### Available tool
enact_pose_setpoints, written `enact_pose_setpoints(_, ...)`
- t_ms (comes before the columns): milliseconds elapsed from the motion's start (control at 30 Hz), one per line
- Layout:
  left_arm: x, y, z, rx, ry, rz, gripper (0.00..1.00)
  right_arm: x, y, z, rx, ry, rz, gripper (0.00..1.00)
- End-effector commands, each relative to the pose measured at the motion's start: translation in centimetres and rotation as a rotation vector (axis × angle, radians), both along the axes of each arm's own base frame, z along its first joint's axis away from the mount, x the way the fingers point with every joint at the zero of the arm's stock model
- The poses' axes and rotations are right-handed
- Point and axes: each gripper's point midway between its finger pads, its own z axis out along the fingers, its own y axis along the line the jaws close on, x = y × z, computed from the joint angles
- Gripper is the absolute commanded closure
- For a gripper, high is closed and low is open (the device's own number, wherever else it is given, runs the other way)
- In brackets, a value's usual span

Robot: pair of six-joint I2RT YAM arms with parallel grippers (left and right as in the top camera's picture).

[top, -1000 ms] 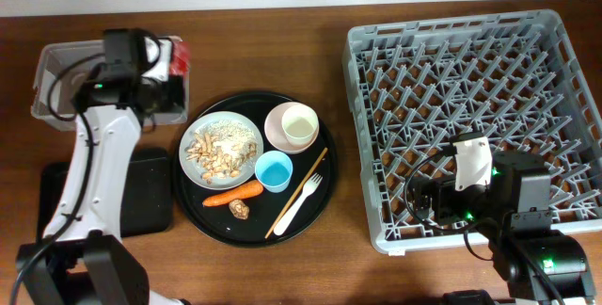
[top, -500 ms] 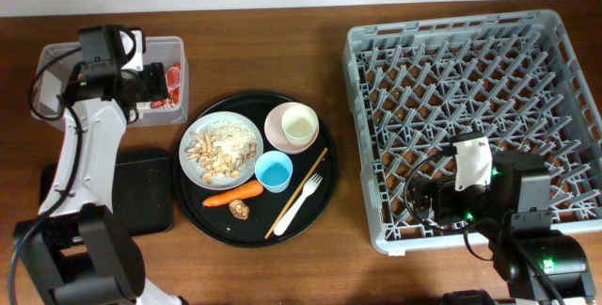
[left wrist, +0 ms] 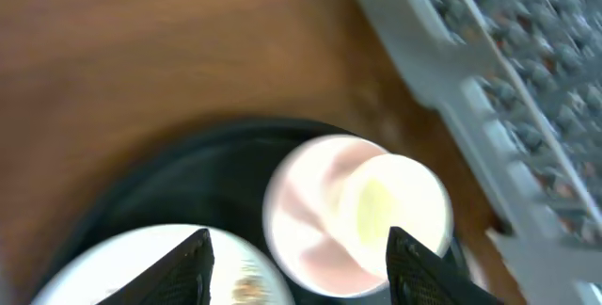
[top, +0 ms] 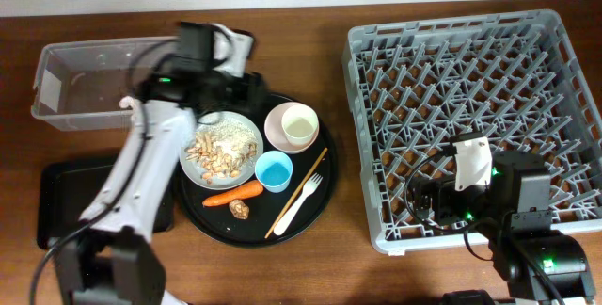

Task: Sort waste into correct bins and load items into the dishwasher rack
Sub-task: 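Lift the white paper cup from the pink bowl with left gripper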

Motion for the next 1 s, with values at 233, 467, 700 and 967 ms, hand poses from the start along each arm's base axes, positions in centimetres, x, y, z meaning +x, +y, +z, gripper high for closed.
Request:
enact_pose_setpoints(233,-1.9,-5.0,-9.2,0.046,0.228,-0.095,0.55,0.1,0.2,1.0,0.006,-0.024,0.004,0.01)
enact_pose_setpoints(467,-0.6,-4.8,-7.4,0.035,0.186,-0.081,1.0,0.0,0.2,1.0,0.006,-0.02,0.004,0.01)
enact_pose_setpoints(700,-0.9,-2.6,2.5,-0.065,0.13,-0.054,1.0,1.0,0.1,1.9,0.002,-0.075,-0.004,0.01)
enact_pose_setpoints(967,-7.9,-9.3,12.2,-0.742,0.235,-0.52,1.0,4.1,5.9,6.8,0.224,-0.284,0.291,0.01)
